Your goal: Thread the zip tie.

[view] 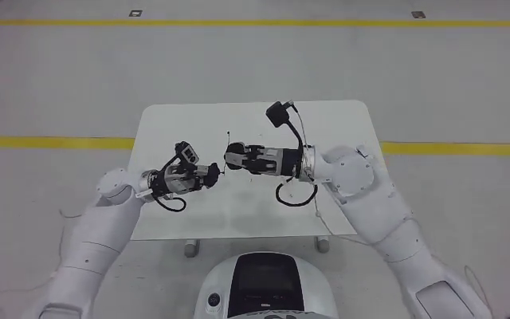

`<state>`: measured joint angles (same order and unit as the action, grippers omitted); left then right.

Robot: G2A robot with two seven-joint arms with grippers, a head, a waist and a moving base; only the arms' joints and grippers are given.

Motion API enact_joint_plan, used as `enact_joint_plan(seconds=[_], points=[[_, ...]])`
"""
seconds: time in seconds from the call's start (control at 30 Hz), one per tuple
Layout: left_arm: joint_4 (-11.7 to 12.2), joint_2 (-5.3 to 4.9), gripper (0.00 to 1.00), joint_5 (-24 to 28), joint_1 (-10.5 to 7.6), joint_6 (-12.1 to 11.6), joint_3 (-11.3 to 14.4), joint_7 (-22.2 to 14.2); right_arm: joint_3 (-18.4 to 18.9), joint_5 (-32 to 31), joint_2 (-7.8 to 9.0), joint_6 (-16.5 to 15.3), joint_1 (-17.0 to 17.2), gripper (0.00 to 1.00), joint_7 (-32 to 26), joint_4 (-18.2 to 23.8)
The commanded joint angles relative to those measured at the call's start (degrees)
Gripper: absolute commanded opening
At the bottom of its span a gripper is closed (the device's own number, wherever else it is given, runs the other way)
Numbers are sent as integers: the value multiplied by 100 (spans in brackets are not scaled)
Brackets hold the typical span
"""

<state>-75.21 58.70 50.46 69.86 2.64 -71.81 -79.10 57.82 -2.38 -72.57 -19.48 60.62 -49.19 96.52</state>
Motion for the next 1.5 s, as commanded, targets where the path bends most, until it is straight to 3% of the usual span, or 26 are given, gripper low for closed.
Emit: enact_joint_plan(seconds=[0.0, 0.13, 0.57, 0.9, 1.07, 1.47], points=[[-29, -2, 0, 82, 36, 136, 25, 49, -2, -275, 11, 0, 43, 0, 155, 59], [-85, -52, 0, 155, 9, 386, 48, -54, -92, -398, 26, 0, 30, 0, 277, 256], [-335, -361, 0, 236, -22, 243, 165, -54, -633, -686, 169, 0, -294, 0, 978, 280], [-391, -366, 0, 308, 7, 247, 169, 52, -640, -755, 171, 0, -254, 0, 1030, 320], [-439, -437, 0, 287, 82, 394, 3, -54, -601, -1089, 225, 0, -199, 0, 1130, 383], [-565, -553, 0, 237, 205, 438, -108, -54, -796, -1369, 376, 0, -219, 0, 1526, 464]])
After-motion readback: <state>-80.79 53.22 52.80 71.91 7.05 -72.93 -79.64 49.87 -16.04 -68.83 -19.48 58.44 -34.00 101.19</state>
